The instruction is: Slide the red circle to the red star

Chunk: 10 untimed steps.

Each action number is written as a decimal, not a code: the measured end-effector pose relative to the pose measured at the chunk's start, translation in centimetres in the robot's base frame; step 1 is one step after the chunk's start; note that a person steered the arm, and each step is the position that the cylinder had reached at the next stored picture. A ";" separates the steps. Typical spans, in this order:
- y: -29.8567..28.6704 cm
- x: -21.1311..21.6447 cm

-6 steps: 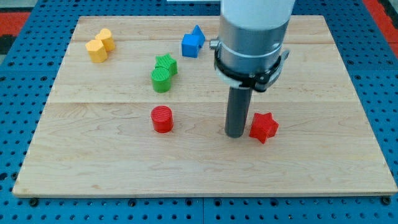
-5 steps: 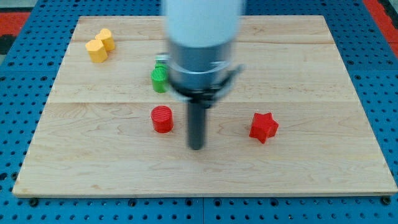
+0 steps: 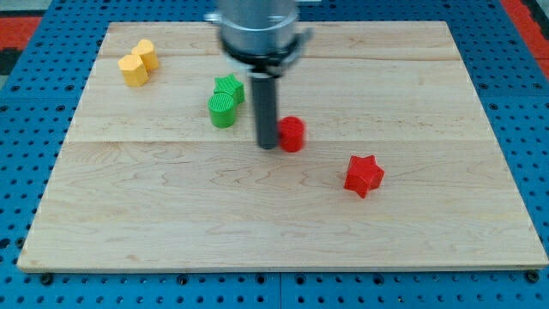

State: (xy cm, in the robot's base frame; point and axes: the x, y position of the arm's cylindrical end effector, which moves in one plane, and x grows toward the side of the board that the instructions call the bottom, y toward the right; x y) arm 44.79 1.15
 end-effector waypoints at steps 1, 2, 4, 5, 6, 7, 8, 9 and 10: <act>-1.3 -2.6; -0.3 -3.7; 7.5 -0.1; 10.2 -3.4; 13.4 -2.3; 13.8 -0.1; 13.3 0.4; 12.5 -5.2; 7.6 -9.5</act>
